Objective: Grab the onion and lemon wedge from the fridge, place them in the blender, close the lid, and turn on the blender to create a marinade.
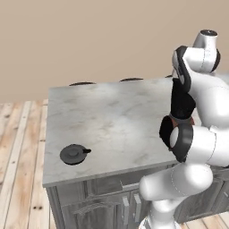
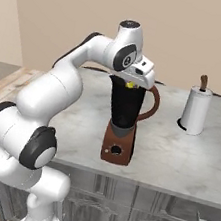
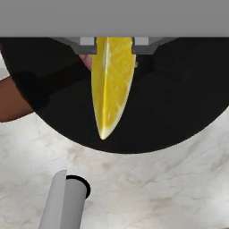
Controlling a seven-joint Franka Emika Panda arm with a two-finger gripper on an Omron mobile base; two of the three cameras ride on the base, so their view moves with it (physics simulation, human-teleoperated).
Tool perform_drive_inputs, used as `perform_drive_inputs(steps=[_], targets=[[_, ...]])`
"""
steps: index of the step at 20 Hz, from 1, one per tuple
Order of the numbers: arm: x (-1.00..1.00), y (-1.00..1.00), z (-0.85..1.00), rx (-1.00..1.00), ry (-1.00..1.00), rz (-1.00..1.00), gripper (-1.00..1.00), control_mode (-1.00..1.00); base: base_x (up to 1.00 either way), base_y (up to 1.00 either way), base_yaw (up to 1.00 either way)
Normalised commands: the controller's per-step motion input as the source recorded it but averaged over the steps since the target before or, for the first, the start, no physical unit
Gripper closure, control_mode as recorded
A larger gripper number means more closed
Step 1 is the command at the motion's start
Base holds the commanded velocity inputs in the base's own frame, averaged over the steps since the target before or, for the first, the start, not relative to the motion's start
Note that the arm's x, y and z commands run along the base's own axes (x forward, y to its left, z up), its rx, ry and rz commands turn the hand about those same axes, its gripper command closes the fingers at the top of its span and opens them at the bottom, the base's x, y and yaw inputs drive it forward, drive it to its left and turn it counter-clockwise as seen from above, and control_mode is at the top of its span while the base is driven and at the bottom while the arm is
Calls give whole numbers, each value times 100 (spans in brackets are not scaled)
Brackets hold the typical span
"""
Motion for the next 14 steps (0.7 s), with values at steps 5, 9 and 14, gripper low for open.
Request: perform_drive_inputs(steps=[5,9,14], targets=[[34,5,-9,0,-1,0,-100,-100,0,0,0],[9,0,13,0,0,0,-100,-100,0,0,0],[-2,13,56,0,-3,0,-100,-100,0,0,0]])
